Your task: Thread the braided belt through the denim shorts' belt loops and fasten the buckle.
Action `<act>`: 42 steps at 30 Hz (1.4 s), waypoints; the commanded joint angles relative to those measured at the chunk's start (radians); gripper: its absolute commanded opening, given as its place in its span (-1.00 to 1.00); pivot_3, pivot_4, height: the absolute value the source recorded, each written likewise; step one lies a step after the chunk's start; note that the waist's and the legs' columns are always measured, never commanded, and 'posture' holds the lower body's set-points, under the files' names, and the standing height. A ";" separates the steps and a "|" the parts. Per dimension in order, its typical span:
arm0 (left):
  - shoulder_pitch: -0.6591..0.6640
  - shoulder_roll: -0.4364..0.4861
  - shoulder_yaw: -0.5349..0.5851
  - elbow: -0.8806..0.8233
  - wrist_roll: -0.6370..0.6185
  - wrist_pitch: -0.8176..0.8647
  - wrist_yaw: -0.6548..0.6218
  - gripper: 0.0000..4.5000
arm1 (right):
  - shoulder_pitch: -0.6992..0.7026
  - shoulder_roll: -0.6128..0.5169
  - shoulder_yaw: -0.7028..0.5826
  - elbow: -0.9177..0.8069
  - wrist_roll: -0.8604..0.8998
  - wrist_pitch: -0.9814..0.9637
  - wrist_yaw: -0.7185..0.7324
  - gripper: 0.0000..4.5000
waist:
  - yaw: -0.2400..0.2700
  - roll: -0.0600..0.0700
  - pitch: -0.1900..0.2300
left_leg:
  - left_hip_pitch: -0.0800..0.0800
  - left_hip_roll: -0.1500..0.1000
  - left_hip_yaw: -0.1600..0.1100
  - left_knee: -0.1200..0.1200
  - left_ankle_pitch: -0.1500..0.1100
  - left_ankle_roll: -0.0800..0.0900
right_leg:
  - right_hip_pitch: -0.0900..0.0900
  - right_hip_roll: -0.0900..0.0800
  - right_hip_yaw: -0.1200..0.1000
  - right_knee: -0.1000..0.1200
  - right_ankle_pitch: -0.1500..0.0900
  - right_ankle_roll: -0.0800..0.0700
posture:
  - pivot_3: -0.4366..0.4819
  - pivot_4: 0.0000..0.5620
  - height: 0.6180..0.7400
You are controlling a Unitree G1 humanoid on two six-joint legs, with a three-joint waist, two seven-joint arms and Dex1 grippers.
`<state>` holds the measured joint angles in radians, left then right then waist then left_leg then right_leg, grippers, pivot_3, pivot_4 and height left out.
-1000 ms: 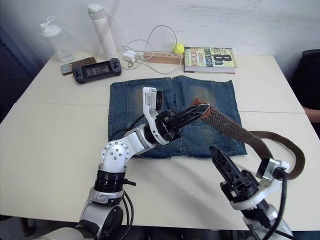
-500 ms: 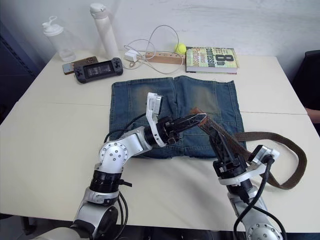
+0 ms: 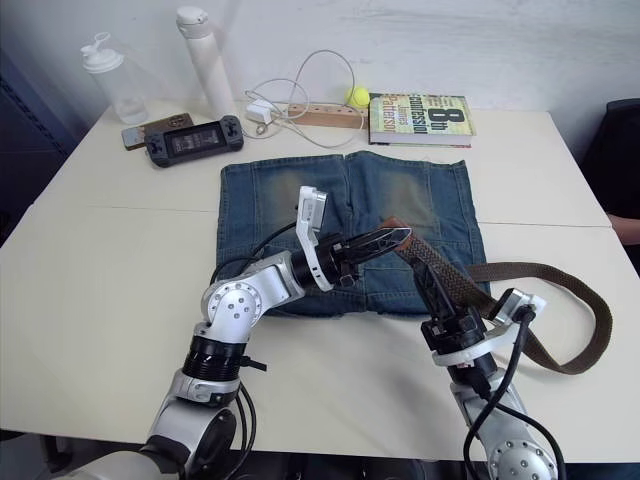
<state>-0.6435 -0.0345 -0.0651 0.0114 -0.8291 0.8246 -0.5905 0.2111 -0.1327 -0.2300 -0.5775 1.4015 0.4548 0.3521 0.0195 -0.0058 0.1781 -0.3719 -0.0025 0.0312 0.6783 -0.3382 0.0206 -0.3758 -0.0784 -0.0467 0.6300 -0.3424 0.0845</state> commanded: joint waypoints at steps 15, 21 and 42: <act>-0.070 0.291 -0.467 0.031 0.647 -0.562 -0.307 0.99 | 0.219 -0.646 -0.548 0.025 0.090 0.185 0.110 -1.00 | 0.006 0.003 0.000 | 0.001 -0.001 0.001 -0.004 0.000 0.002 | 0.001 -0.001 0.000 -0.003 0.000 0.000 | -0.05 -0.47 0.92; -0.168 0.225 -0.572 0.318 0.928 -0.833 -0.188 0.99 | 0.241 -0.803 -0.662 0.076 -0.002 0.270 0.133 -1.00 | 0.007 0.001 0.002 | 0.001 -0.001 0.002 -0.005 0.000 0.005 | 0.001 -0.002 0.000 -0.004 0.000 0.000 | -0.05 -0.47 0.92; -0.097 0.318 -0.529 0.416 0.953 -1.176 -0.450 -0.99 | 0.157 -0.710 -0.586 0.045 -0.055 0.333 0.053 -1.00 | -0.006 0.002 0.001 | 0.002 -0.001 0.002 -0.005 0.002 0.003 | 0.001 -0.003 0.000 -0.003 0.002 0.003 | -0.05 -0.47 0.92</act>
<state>-0.7776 0.2502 -0.5721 0.4593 0.1430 -0.2998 -0.9509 0.3633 -0.8542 -0.8199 -0.5086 1.3252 0.7805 0.3996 0.0135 -0.0041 0.1791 -0.3694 -0.0034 0.0332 0.6718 -0.3359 0.0225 -0.3747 -0.0809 -0.0466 0.6267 -0.3409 0.0872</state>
